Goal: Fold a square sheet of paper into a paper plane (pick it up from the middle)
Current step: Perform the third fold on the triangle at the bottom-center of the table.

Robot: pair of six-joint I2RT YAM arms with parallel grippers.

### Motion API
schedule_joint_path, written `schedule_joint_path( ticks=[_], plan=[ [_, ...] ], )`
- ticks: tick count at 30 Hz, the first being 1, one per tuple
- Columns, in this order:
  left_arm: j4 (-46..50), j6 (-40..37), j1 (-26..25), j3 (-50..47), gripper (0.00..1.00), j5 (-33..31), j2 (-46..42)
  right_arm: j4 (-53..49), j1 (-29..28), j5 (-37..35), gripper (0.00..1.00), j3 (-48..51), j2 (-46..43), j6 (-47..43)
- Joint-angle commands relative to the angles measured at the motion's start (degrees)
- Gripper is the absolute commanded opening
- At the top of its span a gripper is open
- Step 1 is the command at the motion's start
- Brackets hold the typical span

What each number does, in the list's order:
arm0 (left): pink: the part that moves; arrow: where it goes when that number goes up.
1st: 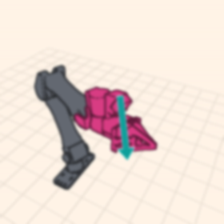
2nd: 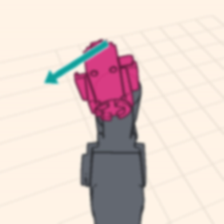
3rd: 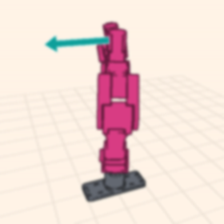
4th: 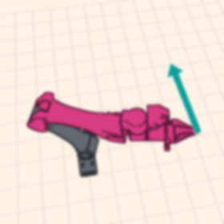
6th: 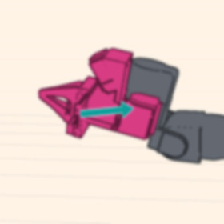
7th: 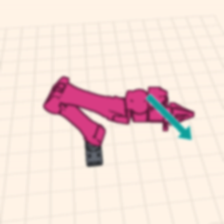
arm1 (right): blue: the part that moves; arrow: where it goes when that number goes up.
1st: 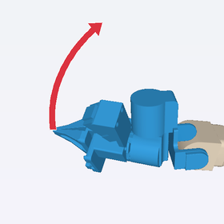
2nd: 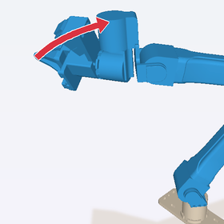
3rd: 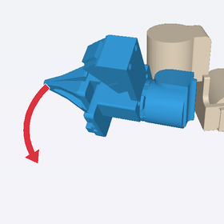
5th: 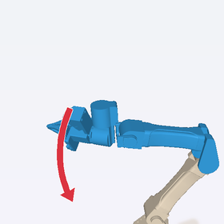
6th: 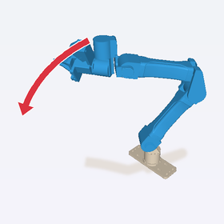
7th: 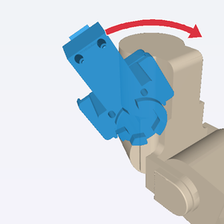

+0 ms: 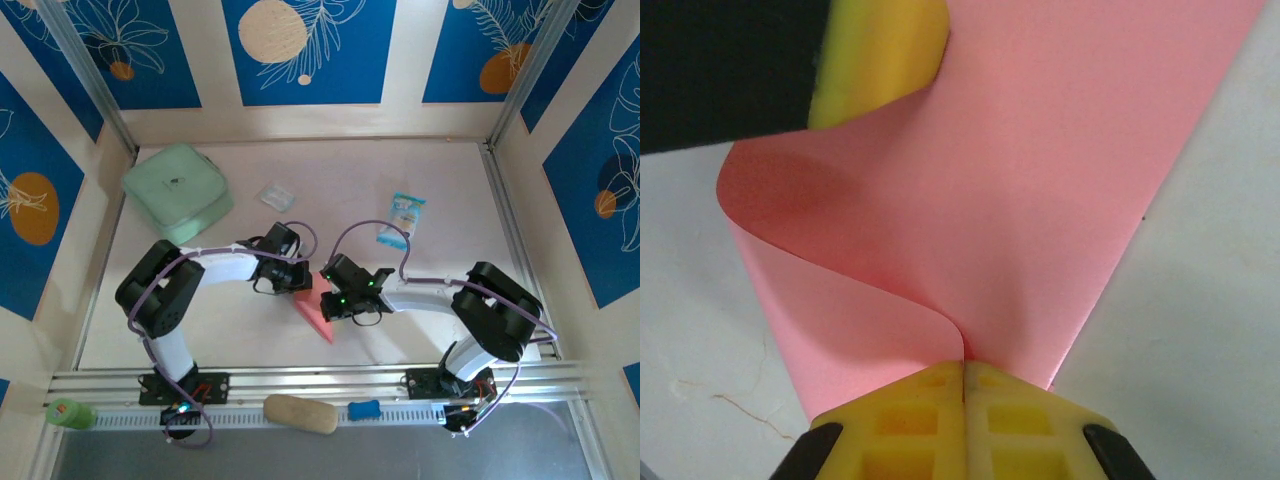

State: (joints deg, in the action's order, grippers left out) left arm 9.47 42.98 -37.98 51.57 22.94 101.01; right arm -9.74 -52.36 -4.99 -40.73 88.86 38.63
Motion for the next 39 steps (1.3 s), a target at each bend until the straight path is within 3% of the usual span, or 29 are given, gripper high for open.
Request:
schedule_joint_path(
  ticks=[1,14,39],
  plan=[
    [2.3,-0.1,0.3,-1.1,0.05,0.4,0.9,-0.9,-0.1,0.0,0.02,0.5,0.6,0.7],
    [2.5,-0.2,0.3,-1.0,0.05,0.3,0.9,-1.7,-0.2,-0.7,0.02,0.8,-2.6,1.0],
    [2.8,-0.6,0.3,-0.4,0.05,0.0,0.7,0.4,-0.3,0.2,0.02,1.7,1.5,1.9]
  ],
)
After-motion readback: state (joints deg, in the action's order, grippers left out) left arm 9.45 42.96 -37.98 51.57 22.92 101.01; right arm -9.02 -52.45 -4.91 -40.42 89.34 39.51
